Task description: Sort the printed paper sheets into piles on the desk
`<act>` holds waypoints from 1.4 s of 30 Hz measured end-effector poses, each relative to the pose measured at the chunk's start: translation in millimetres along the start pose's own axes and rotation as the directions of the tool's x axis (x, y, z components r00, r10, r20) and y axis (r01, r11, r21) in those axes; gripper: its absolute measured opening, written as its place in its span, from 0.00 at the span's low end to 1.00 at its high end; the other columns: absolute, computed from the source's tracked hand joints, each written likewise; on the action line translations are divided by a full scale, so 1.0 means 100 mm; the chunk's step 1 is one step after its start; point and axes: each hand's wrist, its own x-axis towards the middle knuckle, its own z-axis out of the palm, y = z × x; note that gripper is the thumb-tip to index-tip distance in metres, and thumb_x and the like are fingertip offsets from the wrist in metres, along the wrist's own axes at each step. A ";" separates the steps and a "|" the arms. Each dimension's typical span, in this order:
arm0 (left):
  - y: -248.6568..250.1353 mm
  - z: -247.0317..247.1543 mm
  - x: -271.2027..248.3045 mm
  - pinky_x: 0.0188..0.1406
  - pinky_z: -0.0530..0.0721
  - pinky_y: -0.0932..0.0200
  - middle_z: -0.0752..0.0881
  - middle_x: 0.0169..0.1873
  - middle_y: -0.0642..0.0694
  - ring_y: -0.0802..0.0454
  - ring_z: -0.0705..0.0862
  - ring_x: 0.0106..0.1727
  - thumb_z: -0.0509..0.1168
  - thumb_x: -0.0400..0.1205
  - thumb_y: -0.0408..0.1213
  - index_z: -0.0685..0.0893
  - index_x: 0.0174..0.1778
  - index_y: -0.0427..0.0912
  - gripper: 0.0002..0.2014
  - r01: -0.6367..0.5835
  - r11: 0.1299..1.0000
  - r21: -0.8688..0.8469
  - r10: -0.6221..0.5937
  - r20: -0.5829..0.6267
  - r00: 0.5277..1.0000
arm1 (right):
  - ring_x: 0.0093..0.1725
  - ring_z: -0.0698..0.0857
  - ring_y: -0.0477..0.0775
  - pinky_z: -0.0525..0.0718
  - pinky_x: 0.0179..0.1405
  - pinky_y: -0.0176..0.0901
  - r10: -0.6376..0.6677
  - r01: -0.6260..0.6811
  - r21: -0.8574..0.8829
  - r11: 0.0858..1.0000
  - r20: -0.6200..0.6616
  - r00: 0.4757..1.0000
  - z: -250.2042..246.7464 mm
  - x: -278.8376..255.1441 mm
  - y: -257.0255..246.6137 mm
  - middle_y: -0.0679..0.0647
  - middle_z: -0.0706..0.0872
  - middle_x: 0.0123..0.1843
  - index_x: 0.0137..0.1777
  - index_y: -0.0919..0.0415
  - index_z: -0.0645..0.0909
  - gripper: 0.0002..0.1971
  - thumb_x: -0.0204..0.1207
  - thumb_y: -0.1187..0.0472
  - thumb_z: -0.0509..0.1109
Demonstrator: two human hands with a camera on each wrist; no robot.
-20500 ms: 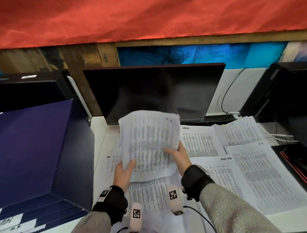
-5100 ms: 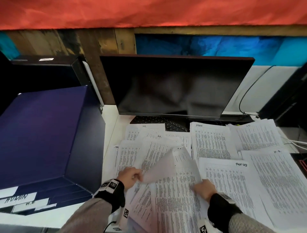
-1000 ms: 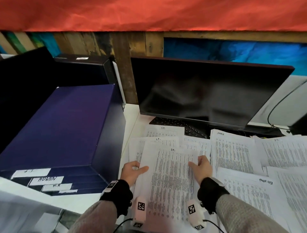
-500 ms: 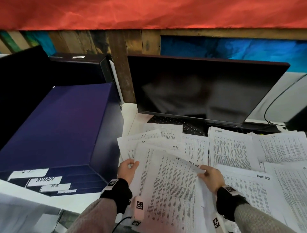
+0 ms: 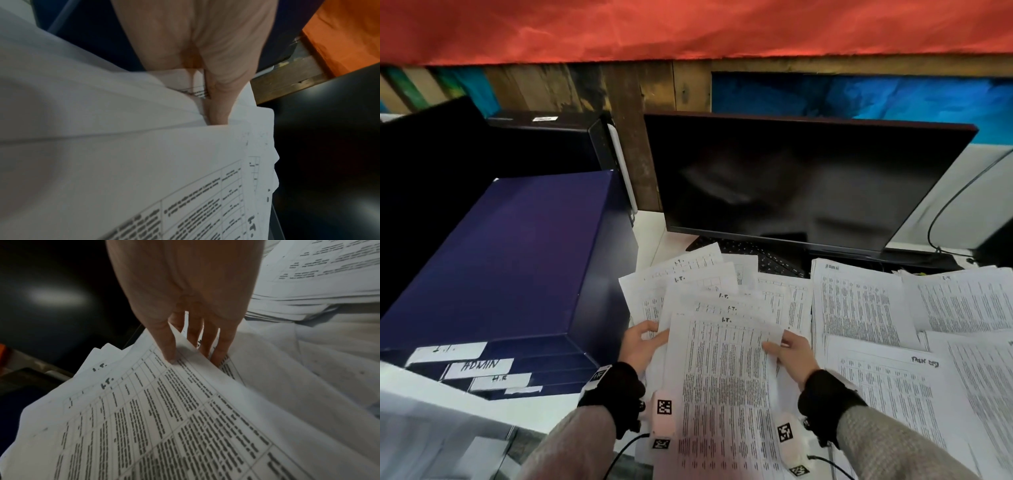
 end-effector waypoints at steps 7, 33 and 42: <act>-0.01 0.02 0.00 0.44 0.81 0.53 0.87 0.38 0.38 0.45 0.84 0.40 0.74 0.76 0.33 0.74 0.29 0.38 0.15 -0.052 0.998 -0.026 0.050 -0.066 0.997 | 0.31 0.74 0.53 0.73 0.35 0.45 -0.094 0.066 -0.153 0.986 -0.184 0.978 0.04 -0.03 0.05 0.55 0.76 0.27 0.29 0.61 0.75 0.14 0.72 0.63 0.76; -0.03 0.16 0.20 0.70 0.76 0.53 0.85 0.59 0.51 0.50 0.81 0.64 0.71 0.79 0.40 0.86 0.55 0.45 0.10 -0.027 0.996 0.087 0.035 -0.088 0.996 | 0.42 0.85 0.38 0.76 0.45 0.17 -0.590 0.484 -0.491 0.724 -0.077 0.804 -0.17 -0.31 -0.22 0.45 0.86 0.41 0.44 0.60 0.89 0.10 0.71 0.75 0.72; -0.01 0.21 0.16 0.54 0.76 0.61 0.84 0.44 0.50 0.53 0.82 0.48 0.73 0.76 0.33 0.84 0.42 0.39 0.04 -0.024 0.991 0.135 0.039 -0.107 0.993 | 0.47 0.79 0.36 0.73 0.47 0.15 -0.586 0.477 -0.512 0.715 -0.066 0.807 -0.10 -0.30 -0.21 0.46 0.76 0.48 0.44 0.62 0.85 0.04 0.77 0.68 0.70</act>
